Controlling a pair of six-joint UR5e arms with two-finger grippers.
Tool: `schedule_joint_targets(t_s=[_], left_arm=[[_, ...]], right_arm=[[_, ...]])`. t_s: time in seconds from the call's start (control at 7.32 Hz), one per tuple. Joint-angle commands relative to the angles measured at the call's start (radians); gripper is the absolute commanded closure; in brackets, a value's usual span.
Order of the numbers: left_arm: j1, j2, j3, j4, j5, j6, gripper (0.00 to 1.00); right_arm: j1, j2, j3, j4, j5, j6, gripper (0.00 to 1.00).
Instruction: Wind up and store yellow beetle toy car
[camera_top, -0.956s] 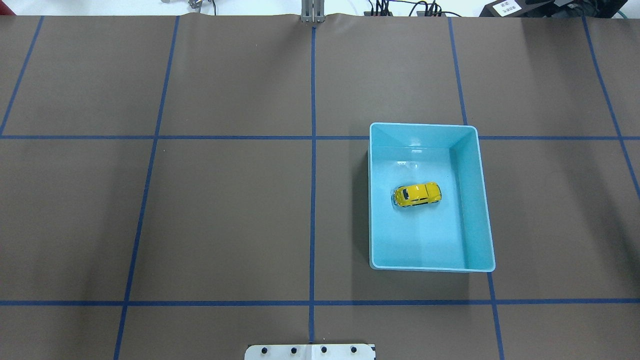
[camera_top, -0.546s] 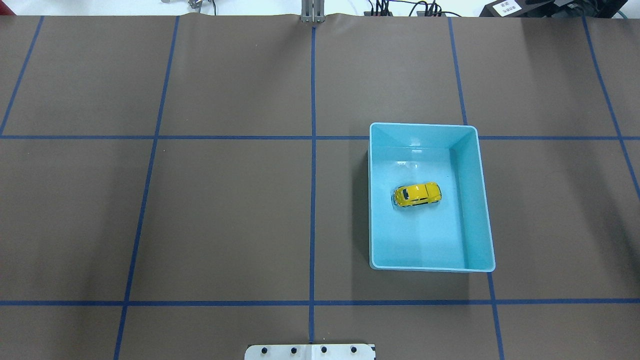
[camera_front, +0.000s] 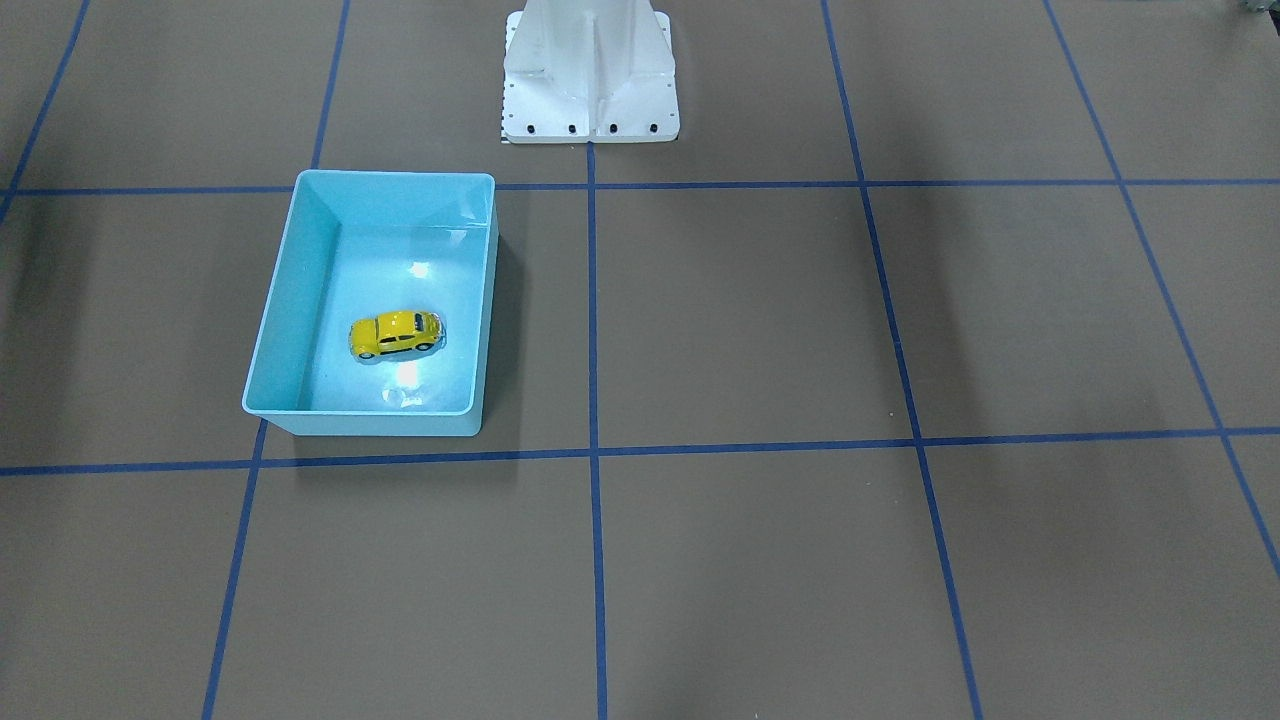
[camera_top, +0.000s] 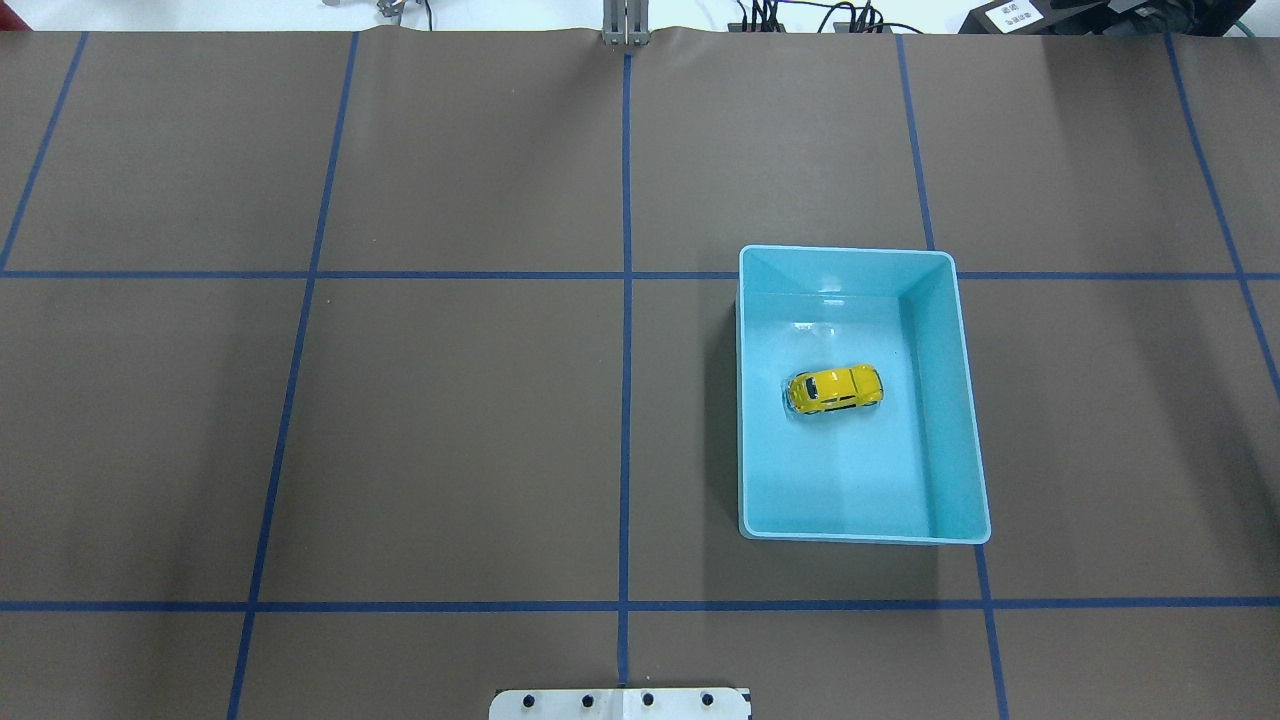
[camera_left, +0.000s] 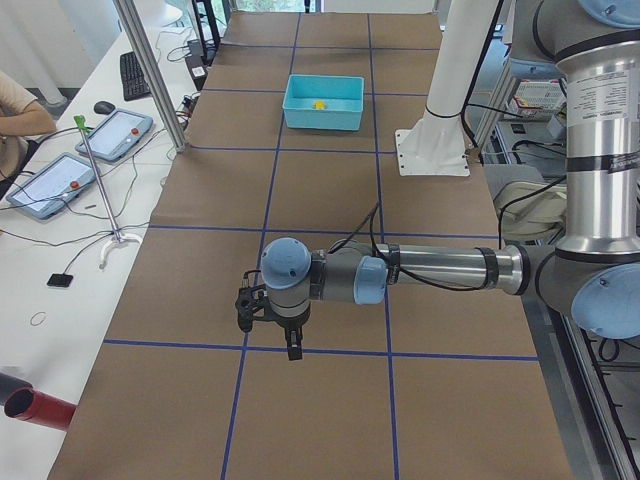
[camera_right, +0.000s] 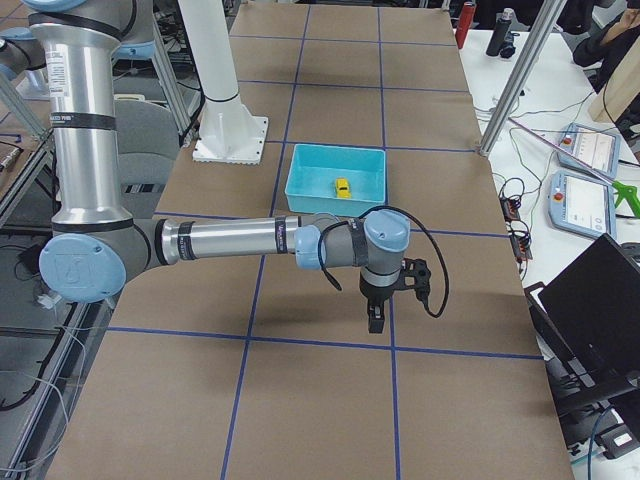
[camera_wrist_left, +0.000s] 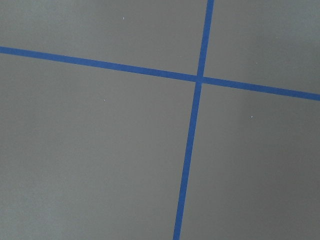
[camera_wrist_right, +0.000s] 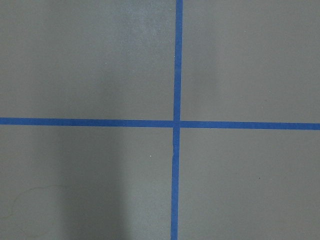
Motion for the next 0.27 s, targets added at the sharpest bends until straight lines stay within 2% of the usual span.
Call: schedule_joint_targets(t_s=[0.0, 0.14], left_arm=[[0.000, 0.000, -0.002, 0.000, 0.000, 0.000, 0.00], [0.000, -0.003, -0.002, -0.001, -0.002, 0.000, 0.00]], right_arm=[[0.001, -0.004, 0.001, 0.000, 0.003, 0.000, 0.00], [0.001, -0.004, 0.001, 0.000, 0.003, 0.000, 0.00]])
